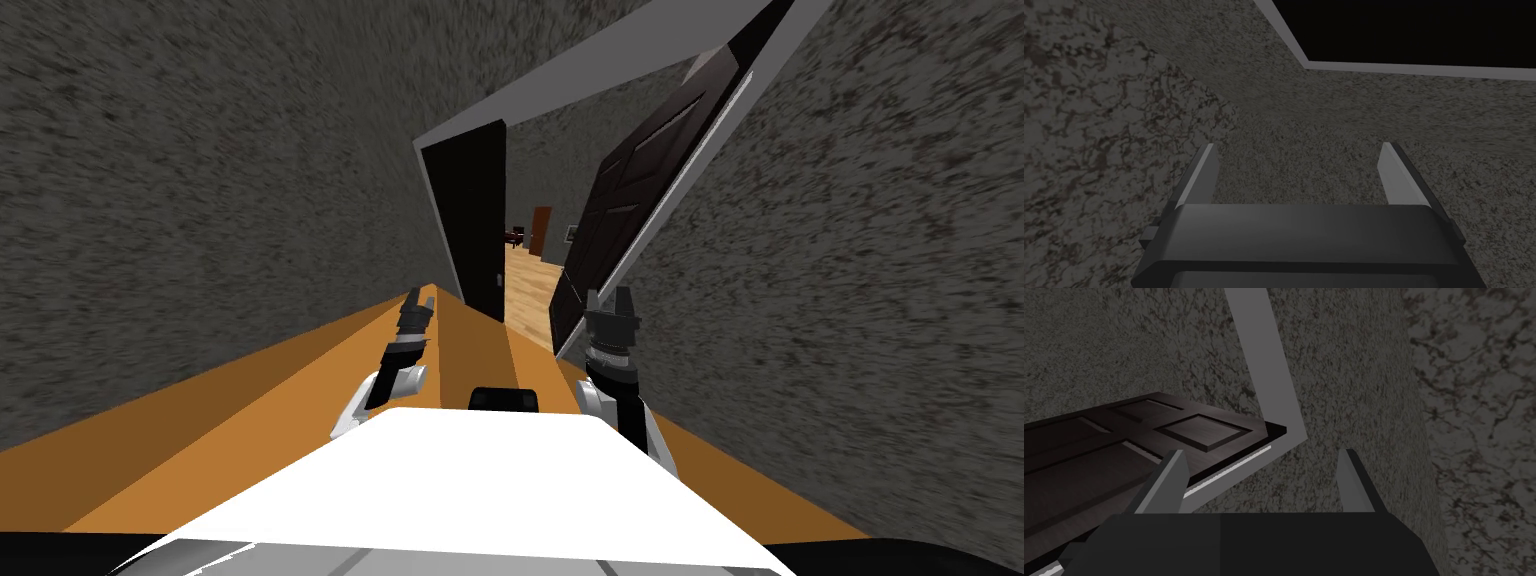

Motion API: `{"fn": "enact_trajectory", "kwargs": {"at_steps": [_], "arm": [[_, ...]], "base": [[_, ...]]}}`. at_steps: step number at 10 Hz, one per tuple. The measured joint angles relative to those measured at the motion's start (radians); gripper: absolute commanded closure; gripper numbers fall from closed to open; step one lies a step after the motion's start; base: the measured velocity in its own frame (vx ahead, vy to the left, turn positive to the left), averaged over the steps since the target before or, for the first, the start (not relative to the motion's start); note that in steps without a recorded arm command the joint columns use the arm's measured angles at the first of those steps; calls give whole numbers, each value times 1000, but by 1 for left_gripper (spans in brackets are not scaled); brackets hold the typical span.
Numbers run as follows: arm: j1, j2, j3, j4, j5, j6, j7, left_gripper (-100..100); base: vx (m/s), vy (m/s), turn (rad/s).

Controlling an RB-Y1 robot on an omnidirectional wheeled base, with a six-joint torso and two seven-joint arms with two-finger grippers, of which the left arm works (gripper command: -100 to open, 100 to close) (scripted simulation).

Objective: Push the door open

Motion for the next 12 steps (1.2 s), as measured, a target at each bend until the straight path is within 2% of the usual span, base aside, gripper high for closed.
{"fn": "enact_trajectory", "kwargs": {"at_steps": [4, 6, 7, 8, 10, 12], "arm": [[-41, 0, 15, 101, -7, -22, -11, -100], [-70, 6, 32, 170, -6, -40, -14, -100], [-75, 8, 38, 193, -5, -49, -14, -100], [-87, 12, 46, 215, -5, -49, -13, -100], [-100, 11, 56, 268, -7, -66, -17, -100], [-131, 17, 72, 326, -7, -75, -19, -100]], "base": [[84, 72, -156], [83, 75, -163], [70, 80, -176], [73, 81, -175], [83, 97, -168], [74, 79, -216]]}}
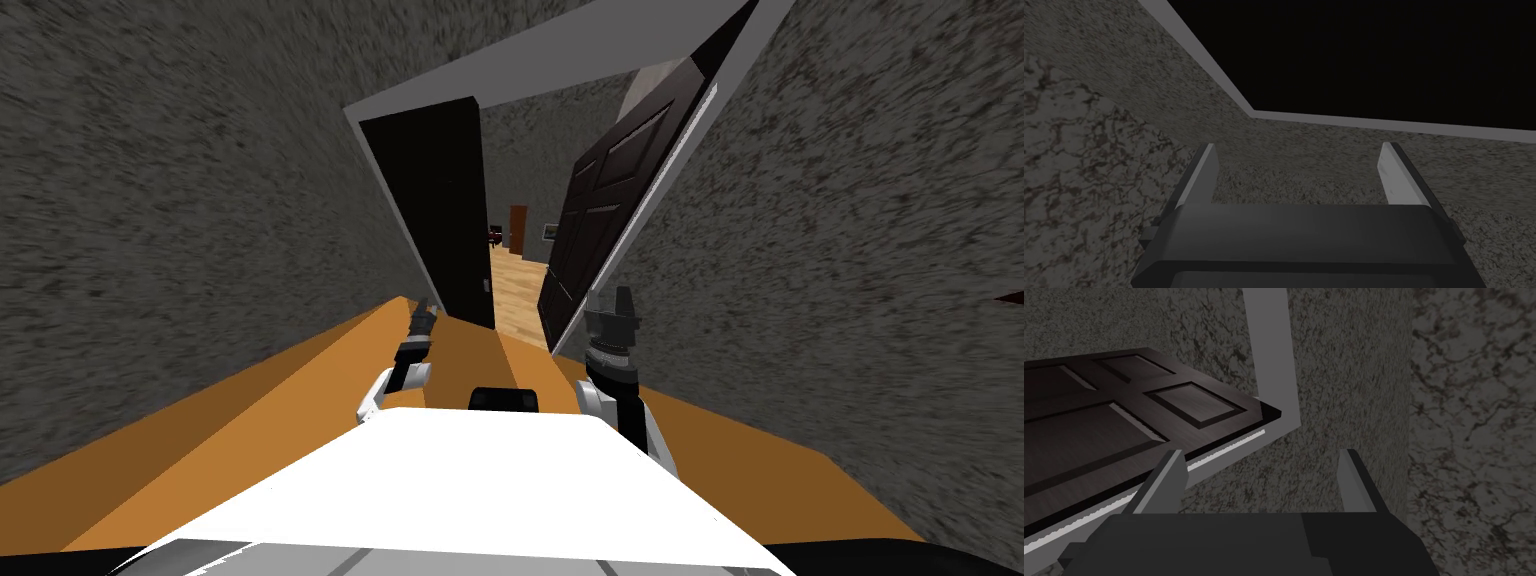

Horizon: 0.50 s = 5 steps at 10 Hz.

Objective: Push the door open

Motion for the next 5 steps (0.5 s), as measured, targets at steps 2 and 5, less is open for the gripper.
{"fn": "enact_trajectory", "kwargs": {"at_steps": [2, 5], "arm": [[-24, -4, 11, 65, -3, -19, -7, -100], [-52, 0, 29, 136, -3, -30, -8, -100]], "base": [[53, 97, -155], [49, 69, -114]]}}
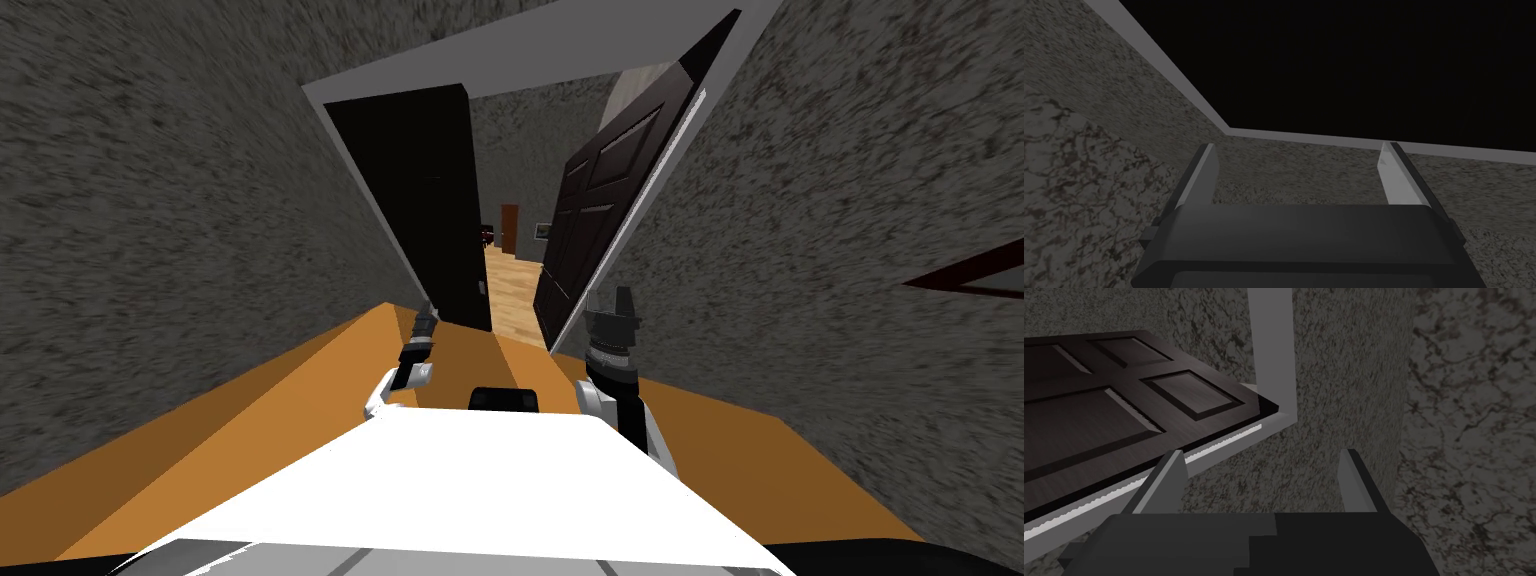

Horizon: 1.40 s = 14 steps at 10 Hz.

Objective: Push the door open

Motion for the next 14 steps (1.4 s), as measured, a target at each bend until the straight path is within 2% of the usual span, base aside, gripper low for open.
{"fn": "enact_trajectory", "kwargs": {"at_steps": [5, 10, 14], "arm": [[-59, -2, 31, 137, -3, -30, -10, -100], [-90, -6, 51, 231, -5, -53, -14, -100], [-129, -9, 71, 324, -6, -75, -20, -100]], "base": [[48, 88, -162], [37, 67, -137], [30, 81, -128]]}}
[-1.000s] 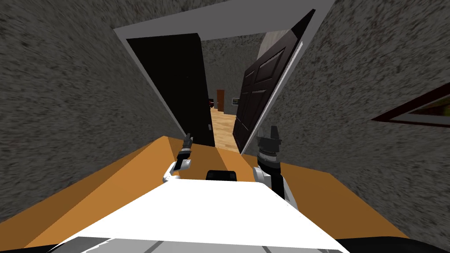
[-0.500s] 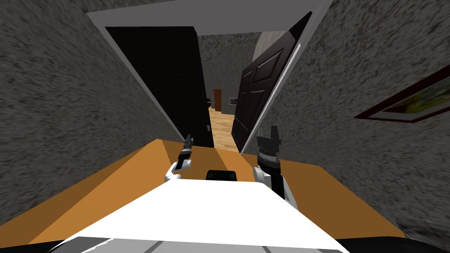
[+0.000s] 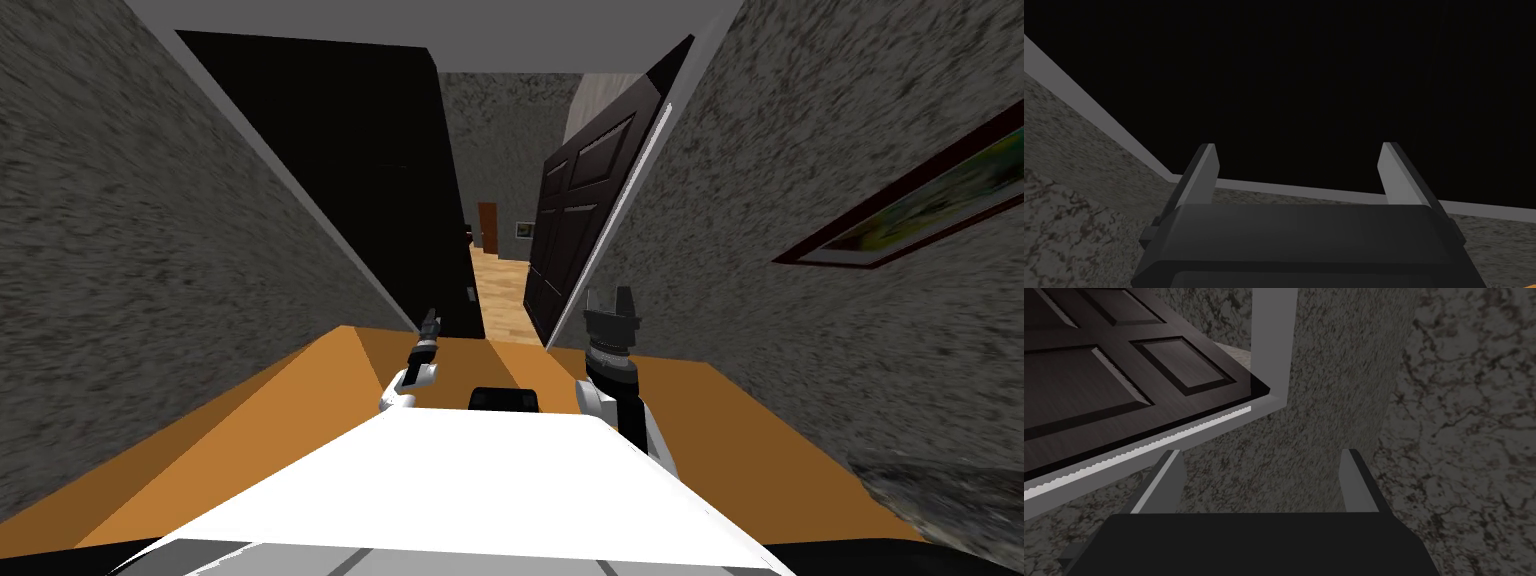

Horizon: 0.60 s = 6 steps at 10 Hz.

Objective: Push the door open

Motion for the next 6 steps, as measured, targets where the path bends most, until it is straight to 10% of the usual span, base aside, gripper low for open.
{"fn": "enact_trajectory", "kwargs": {"at_steps": [6], "arm": [[-57, -9, 32, 144, -2, -34, -7, -100]], "base": [[36, 89, -140]]}}
